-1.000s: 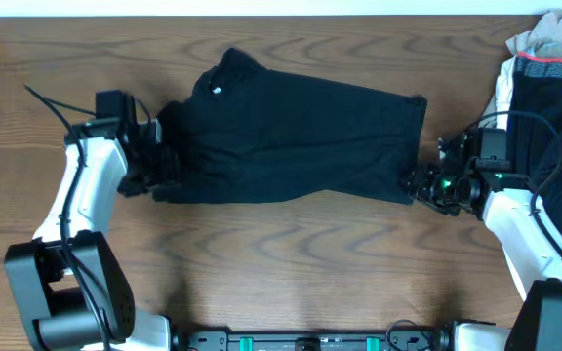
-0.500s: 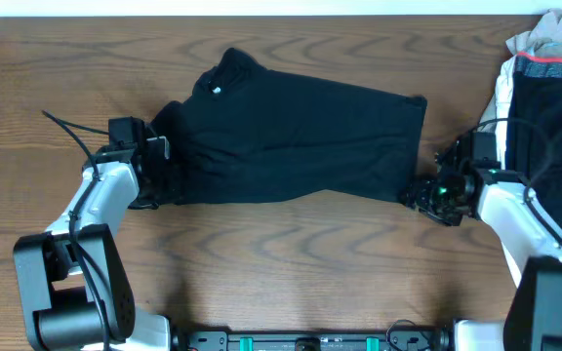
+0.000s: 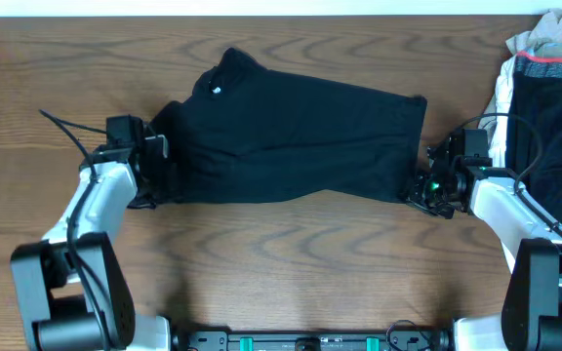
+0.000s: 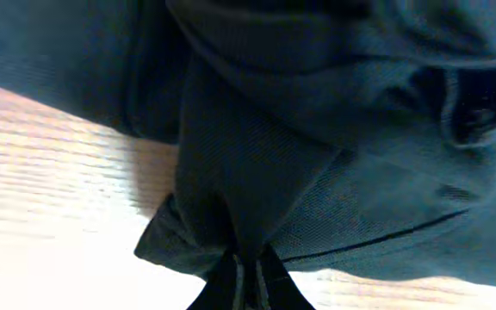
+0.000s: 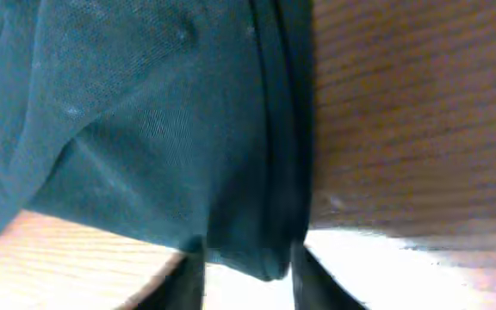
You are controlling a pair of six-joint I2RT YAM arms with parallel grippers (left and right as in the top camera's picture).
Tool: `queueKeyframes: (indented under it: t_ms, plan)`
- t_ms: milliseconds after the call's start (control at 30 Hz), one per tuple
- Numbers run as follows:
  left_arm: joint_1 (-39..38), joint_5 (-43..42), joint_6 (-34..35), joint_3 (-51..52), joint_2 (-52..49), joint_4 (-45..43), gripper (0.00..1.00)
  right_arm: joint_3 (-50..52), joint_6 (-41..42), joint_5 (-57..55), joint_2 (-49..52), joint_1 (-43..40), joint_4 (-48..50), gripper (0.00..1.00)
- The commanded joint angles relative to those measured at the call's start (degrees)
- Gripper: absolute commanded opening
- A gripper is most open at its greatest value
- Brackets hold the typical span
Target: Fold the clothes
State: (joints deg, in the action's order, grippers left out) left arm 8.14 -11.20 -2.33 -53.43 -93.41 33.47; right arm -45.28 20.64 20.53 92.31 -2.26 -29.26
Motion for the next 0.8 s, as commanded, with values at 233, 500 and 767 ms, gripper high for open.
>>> queueKeyframes:
  t_ms: [233, 500, 767]
  plan:
    - [0.3, 0.3, 0.5, -1.6, 4.4, 0.5, 0.06, -0.6, -1.9, -0.2, 3.3, 2.3, 1.7, 0.21]
    - [2.1, 0.4, 0.7, -1.6, 4.5, 2.1, 0.06, -2.7, -1.9, -11.0, 1.0, -2.6, -4.1, 0.01]
    - [6.4, 0.1, 2.6, -1.6, 4.8, 3.2, 0.06, -4.6, -1.9, -13.2, -3.9, -8.0, -9.0, 0.01]
